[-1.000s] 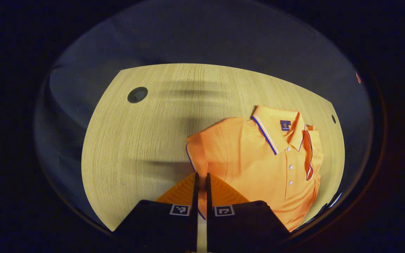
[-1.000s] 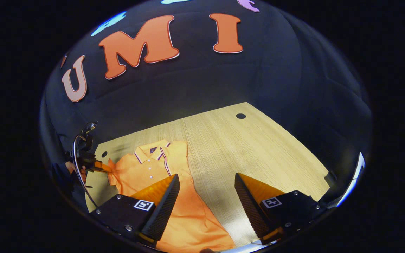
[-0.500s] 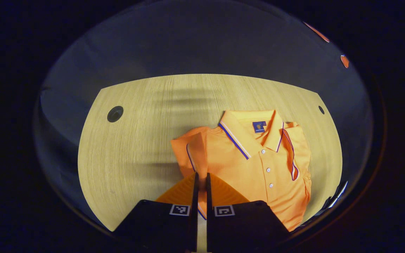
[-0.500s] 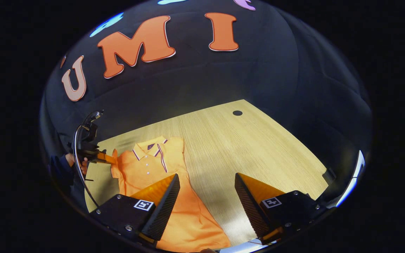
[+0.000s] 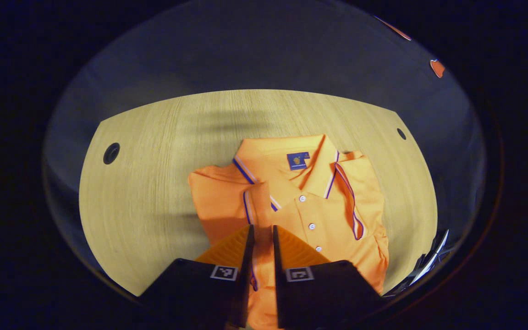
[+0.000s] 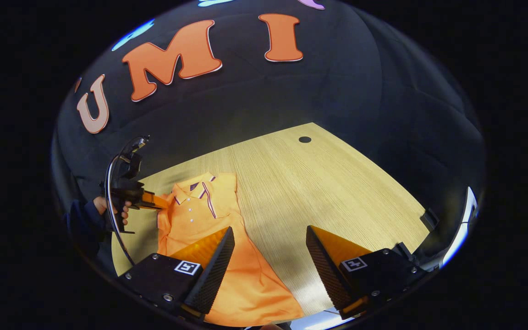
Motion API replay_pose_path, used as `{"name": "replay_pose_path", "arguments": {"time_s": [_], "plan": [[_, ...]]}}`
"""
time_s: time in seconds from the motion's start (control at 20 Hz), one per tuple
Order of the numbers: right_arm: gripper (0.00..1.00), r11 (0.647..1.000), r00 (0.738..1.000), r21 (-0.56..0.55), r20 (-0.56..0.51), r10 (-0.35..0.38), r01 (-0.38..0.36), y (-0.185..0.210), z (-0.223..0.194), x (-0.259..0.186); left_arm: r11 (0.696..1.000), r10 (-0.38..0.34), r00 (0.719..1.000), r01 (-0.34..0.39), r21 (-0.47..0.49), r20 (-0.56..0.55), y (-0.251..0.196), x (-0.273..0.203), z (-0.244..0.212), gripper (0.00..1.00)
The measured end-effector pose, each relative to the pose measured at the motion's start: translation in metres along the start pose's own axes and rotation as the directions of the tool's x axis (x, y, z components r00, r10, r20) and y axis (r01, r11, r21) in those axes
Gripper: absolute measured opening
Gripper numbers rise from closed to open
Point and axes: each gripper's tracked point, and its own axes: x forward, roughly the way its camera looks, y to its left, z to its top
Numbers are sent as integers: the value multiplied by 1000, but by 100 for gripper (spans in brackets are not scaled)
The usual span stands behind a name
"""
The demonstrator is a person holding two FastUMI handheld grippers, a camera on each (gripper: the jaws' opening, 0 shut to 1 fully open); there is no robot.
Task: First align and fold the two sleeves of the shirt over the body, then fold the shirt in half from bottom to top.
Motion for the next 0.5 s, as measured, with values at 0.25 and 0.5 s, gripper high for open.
{"name": "replay_pose_path", "arguments": {"time_s": [0.25, 0.5], "plan": [[96, 1000, 1000, -3, -1, 0, 0, 8, 0, 0, 999, -44, 999, 43, 25, 17, -5, -3, -6, 82], [96, 1000, 1000, -26, 12, 0, 0, 25, -2, -1, 999, -26, 996, 24, 25, 85, 6, -24, -10, 94]]}}
